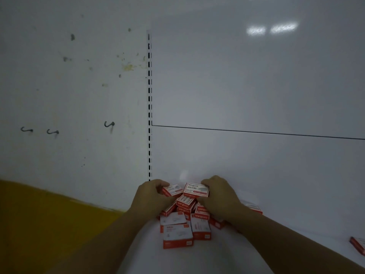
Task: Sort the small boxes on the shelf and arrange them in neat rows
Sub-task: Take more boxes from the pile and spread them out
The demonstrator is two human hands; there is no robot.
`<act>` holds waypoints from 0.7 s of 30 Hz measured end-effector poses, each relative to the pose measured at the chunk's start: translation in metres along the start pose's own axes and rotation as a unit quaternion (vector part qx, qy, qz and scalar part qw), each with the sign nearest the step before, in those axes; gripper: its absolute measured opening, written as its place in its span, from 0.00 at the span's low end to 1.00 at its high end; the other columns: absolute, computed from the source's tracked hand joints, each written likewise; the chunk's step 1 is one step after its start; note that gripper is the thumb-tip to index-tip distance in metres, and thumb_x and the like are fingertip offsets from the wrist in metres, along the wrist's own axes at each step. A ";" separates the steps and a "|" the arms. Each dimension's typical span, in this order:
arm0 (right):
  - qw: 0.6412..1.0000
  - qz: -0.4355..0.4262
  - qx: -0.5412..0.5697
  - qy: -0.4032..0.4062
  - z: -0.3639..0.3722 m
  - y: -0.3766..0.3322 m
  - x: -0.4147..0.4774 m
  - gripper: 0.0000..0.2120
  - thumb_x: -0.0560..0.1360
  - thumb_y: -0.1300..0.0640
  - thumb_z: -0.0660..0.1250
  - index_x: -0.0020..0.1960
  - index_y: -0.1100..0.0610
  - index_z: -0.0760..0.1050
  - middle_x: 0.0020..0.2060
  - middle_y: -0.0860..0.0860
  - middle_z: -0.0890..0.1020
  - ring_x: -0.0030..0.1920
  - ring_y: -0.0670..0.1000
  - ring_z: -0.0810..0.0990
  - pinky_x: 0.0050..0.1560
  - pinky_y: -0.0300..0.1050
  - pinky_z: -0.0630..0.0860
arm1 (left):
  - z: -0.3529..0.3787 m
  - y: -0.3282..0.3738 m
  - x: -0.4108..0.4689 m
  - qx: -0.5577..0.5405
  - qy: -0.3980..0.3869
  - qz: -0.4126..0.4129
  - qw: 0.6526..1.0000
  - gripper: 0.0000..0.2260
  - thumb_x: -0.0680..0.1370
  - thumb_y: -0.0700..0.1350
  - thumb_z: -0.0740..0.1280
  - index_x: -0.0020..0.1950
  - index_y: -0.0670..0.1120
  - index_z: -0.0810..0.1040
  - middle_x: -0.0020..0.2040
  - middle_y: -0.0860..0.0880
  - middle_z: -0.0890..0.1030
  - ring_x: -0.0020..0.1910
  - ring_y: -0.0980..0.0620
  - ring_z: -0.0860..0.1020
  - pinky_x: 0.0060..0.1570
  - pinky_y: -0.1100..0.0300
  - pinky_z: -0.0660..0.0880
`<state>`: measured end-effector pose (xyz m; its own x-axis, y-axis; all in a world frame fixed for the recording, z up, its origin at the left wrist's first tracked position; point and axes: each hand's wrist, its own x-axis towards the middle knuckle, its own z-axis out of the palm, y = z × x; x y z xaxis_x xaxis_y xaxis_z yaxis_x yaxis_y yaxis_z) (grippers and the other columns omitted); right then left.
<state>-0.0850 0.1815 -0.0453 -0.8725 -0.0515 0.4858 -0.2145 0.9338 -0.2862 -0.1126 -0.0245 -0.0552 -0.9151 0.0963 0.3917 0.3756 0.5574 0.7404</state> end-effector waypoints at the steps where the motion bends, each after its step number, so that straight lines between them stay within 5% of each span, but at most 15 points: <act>1: 1.000 -0.015 -0.001 0.008 -0.005 0.002 -0.003 0.17 0.72 0.47 0.67 0.58 0.52 0.75 0.52 0.50 0.74 0.55 0.50 0.71 0.51 0.42 0.68 | -0.004 0.000 -0.002 0.008 0.001 0.015 1.000 0.15 0.65 0.49 0.76 0.50 0.54 0.78 0.42 0.59 0.80 0.38 0.64 0.79 0.31 0.74 0.73; 7: 0.994 -0.089 -0.023 0.064 -0.044 0.006 -0.027 0.22 0.71 0.45 0.68 0.62 0.51 0.73 0.53 0.47 0.74 0.53 0.47 0.69 0.49 0.37 0.66 | -0.026 0.012 -0.020 0.033 -0.011 0.079 0.996 0.20 0.66 0.37 0.74 0.54 0.53 0.77 0.48 0.58 0.80 0.47 0.66 0.76 0.39 0.77 0.72; 13: 0.990 -0.094 -0.070 0.079 -0.086 0.023 -0.075 0.22 0.71 0.46 0.69 0.63 0.51 0.73 0.55 0.46 0.74 0.53 0.45 0.68 0.48 0.35 0.63 | -0.011 0.048 -0.043 -0.003 -0.067 0.144 0.987 0.17 0.65 0.47 0.77 0.50 0.56 0.78 0.46 0.61 0.81 0.47 0.65 0.78 0.43 0.74 0.74; 21: 0.989 -0.029 -0.118 0.078 -0.146 0.061 -0.166 0.22 0.72 0.45 0.68 0.63 0.51 0.73 0.55 0.46 0.75 0.53 0.46 0.70 0.51 0.38 0.69 | 0.047 0.119 -0.089 -0.056 -0.138 0.217 0.965 0.17 0.63 0.41 0.76 0.49 0.54 0.80 0.45 0.57 0.83 0.43 0.64 0.80 0.46 0.65 0.78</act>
<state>0.1110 0.2990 -0.0225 -0.7789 -0.0700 0.6232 -0.1384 0.9884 -0.0620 0.0067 0.0721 -0.0272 -0.6670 0.5253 0.5284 0.7311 0.3244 0.6003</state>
